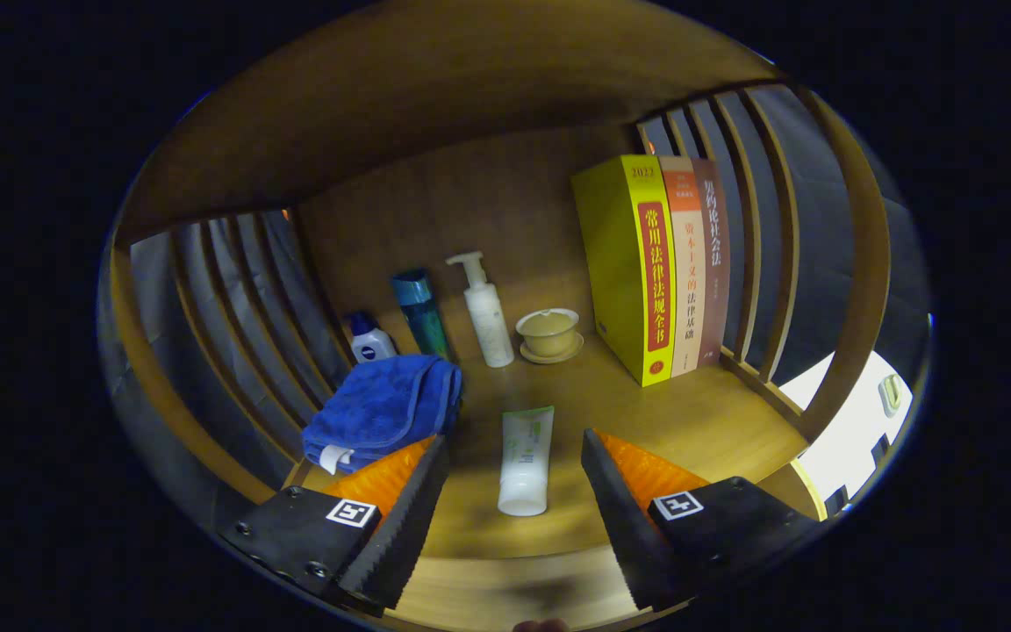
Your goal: Pull open the drawer, take out the items inside it, and place them on the countertop above the cabinet.
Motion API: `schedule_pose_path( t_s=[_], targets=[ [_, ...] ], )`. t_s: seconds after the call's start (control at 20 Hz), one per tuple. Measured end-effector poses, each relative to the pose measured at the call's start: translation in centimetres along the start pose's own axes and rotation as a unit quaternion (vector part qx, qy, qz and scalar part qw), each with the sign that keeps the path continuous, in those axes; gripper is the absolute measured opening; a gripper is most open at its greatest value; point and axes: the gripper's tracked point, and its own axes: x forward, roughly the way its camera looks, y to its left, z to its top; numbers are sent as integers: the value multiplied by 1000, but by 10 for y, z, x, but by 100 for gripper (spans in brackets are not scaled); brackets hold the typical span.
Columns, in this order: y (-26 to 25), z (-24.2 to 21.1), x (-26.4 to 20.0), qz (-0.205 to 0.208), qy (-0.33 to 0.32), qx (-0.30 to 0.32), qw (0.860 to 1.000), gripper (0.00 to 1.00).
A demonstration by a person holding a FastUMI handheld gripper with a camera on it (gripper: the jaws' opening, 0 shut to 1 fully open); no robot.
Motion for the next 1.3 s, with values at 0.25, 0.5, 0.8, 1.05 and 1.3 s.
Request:
schedule_pose_path(
  t_s=[0.25, 0.5, 0.8, 1.05, 1.3],
  targets=[
    [17, 35, -64, 20, -63, -14, 998, 99],
    [25, 46, -138, 29, -129, -24, 991, 99],
    [14, 27, -207, 2, -189, -13, 982, 98],
    [18, 13, -258, 13, -234, -36, 972, 98],
    [42, 1, -263, 27, -228, -64, 971, 98]
  ],
)
